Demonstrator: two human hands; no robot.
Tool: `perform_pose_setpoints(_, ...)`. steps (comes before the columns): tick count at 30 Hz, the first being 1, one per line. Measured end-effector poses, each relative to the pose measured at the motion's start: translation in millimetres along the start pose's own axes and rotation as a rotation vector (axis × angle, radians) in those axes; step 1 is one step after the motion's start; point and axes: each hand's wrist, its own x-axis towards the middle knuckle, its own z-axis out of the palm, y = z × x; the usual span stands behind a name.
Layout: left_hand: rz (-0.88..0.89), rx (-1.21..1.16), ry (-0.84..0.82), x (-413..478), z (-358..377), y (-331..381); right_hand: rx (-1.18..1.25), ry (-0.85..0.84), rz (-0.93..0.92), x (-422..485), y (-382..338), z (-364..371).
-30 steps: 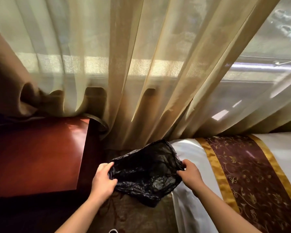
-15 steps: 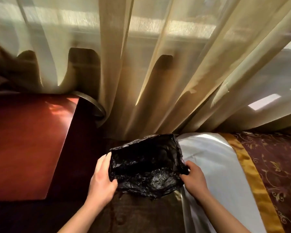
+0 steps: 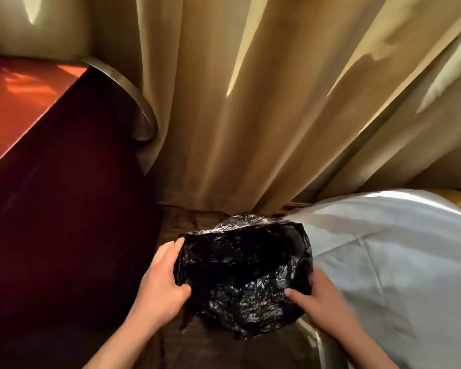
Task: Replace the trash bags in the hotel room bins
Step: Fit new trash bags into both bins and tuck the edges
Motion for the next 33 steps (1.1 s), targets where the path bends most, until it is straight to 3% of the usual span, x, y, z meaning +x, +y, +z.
perform_pose_setpoints(3,0.019,-0.014,0.072,11,3,-8,-0.334,0.397,-0.221,12,-2,-6)
perform_pose_setpoints(5,0.029,-0.038,0.125,16,8,-15,-0.349,0.695,-0.476,9,-17,2)
perform_pose_setpoints(6,0.026,-0.055,0.14,17,11,-20,-0.286,0.745,-0.663,7,-25,12)
perform_pose_setpoints(8,0.015,-0.1,0.164,20,18,-30,-0.248,0.603,-0.955,8,-38,41)
perform_pose_setpoints(9,0.011,-0.118,0.172,21,21,-34,-0.297,0.459,-0.977,14,-43,57)
perform_pose_setpoints(10,0.011,-0.123,0.175,23,25,-38,-0.386,0.32,-0.897,24,-47,71)
perform_pose_setpoints(13,0.035,-0.109,0.159,29,33,-42,-0.721,-0.055,-0.347,76,-51,97)
perform_pose_setpoints(15,0.052,-0.125,0.132,32,39,-41,-0.751,-0.182,-0.237,109,-45,112)
perform_pose_setpoints(17,0.049,-0.155,0.106,33,43,-39,-0.766,-0.175,-0.279,120,-45,122)
perform_pose_setpoints(20,0.022,-0.162,0.07,33,45,-39,-0.736,0.18,-0.466,115,-45,125)
perform_pose_setpoints(22,0.04,-0.163,0.057,34,46,-37,-0.511,0.273,-0.491,104,-41,124)
perform_pose_setpoints(23,0.044,-0.163,0.061,35,46,-37,-0.463,0.139,-0.437,99,-37,131)
perform_pose_setpoints(26,0.025,-0.156,0.037,37,49,-36,-0.673,-0.357,-0.327,99,-20,160)
perform_pose_setpoints(29,0.001,-0.11,-0.018,42,56,-42,-0.796,-0.539,-0.182,128,-21,169)
perform_pose_setpoints(31,-0.029,-0.059,-0.036,47,59,-51,-0.971,-0.618,-0.227,145,-24,174)
perform_pose_setpoints(33,-0.066,0.009,-0.046,51,60,-62,-1.047,-0.802,-0.303,151,-27,180)
